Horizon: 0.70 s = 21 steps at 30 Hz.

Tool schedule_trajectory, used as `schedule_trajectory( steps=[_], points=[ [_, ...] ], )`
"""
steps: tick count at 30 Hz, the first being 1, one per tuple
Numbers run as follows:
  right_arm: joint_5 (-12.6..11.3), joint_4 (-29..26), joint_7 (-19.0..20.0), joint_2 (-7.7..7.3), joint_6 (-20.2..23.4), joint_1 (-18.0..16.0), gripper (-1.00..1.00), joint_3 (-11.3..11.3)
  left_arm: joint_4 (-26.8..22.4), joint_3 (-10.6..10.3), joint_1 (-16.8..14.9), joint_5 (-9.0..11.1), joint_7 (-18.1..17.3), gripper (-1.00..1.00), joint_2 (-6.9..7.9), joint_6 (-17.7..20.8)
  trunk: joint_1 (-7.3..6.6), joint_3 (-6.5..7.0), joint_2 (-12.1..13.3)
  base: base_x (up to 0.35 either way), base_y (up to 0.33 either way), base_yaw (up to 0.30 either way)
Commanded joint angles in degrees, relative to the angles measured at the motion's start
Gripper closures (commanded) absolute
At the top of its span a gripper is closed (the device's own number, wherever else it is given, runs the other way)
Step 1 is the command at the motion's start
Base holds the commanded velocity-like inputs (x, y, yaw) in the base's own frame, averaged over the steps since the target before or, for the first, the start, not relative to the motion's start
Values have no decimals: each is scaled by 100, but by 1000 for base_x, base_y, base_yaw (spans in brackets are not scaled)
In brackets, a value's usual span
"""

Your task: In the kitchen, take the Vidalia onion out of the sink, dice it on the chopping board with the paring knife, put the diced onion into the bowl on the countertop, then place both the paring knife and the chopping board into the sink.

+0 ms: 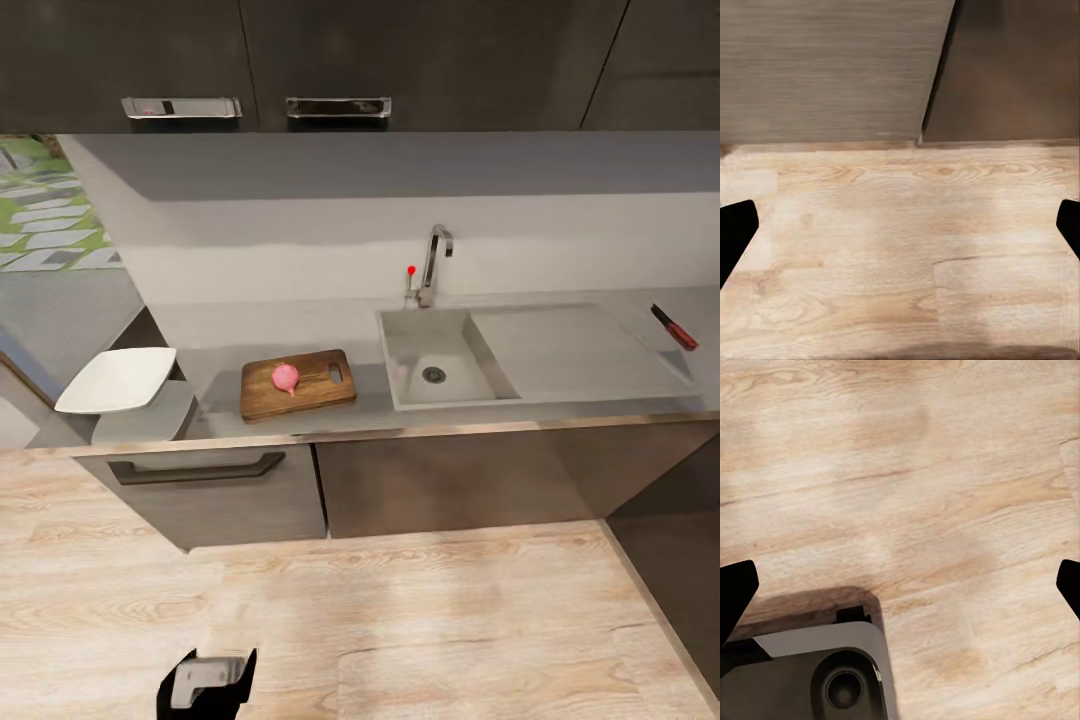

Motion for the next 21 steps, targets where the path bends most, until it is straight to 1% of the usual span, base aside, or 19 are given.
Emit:
schedule_trajectory(
  steps=[1, 3, 4, 6, 8, 9, 12, 16, 21],
  points=[
    [-37, -8, -40, -8, -17, -2, -100, 49, 117, -16, 200, -194, 46, -100, 7, -294, 4, -9, -10, 0, 0, 0],
    [-37, -9, -40, -9, -17, -1, -100, 49, 340, -14, 390, -406, 54, -100, 7, -697, 4, -9, -10, 0, 0, 0],
    [-37, -8, -40, -9, -17, -2, -100, 49, 406, -13, 420, -437, 56, -100, 8, -791, 4, -9, -10, 0, 0, 0],
    [-37, -8, -40, -9, -17, -1, -100, 49, 701, -4, 492, -505, 62, -100, 8, -1114, 4, -9, -10, 0, 0, 0],
    [-37, -12, -38, -9, -17, -2, -100, 49, 923, 6, 516, -527, 68, -100, 8, -1316, 4, -9, -10, 0, 0, -58],
    [-37, -13, -35, -12, -17, -3, -100, 49, 1148, 20, 529, -539, 71, -100, 2, -1501, 4, -9, -10, 0, 0, -185],
    [-37, -15, -32, -16, -17, -1, -100, 49, 1620, 40, 533, -548, 73, -100, -19, -1825, 4, -8, -10, 0, 0, -237],
    [-37, -13, -32, -18, -17, 0, -100, 49, 2069, 51, 533, -544, 75, -100, -34, -2117, 4, -3, -10, 0, 0, -266],
    [-37, -14, -33, -23, -17, 0, -100, 49, 2506, 59, 533, -539, 74, -100, -56, -2322, 4, 8, -10, 0, 0, -275]
  ],
)
